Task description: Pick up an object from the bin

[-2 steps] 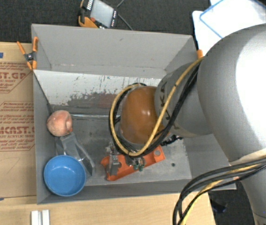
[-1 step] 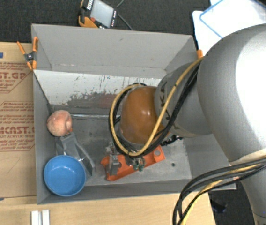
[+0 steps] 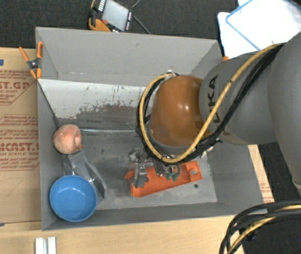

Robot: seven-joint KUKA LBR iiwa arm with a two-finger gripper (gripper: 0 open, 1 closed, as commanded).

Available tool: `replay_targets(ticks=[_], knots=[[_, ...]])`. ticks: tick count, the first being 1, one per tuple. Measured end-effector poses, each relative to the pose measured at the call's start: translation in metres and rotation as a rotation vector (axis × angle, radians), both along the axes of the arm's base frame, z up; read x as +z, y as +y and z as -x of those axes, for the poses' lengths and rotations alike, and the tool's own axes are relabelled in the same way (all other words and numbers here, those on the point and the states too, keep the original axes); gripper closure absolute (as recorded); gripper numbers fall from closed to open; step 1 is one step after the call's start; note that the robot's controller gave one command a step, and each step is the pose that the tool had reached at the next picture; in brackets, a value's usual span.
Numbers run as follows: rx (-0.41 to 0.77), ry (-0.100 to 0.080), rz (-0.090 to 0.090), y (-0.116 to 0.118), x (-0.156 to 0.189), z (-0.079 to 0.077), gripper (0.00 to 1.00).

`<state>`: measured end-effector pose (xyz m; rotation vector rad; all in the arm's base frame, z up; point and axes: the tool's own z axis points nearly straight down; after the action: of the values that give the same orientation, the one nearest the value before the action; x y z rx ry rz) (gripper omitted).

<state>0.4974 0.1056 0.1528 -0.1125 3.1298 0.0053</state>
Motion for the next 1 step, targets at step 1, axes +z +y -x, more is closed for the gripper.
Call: replay_targets(ticks=[1], knots=[[-0.013,-0.005,-0.002,0.0042,0.0243,-0.0028,1.00]])
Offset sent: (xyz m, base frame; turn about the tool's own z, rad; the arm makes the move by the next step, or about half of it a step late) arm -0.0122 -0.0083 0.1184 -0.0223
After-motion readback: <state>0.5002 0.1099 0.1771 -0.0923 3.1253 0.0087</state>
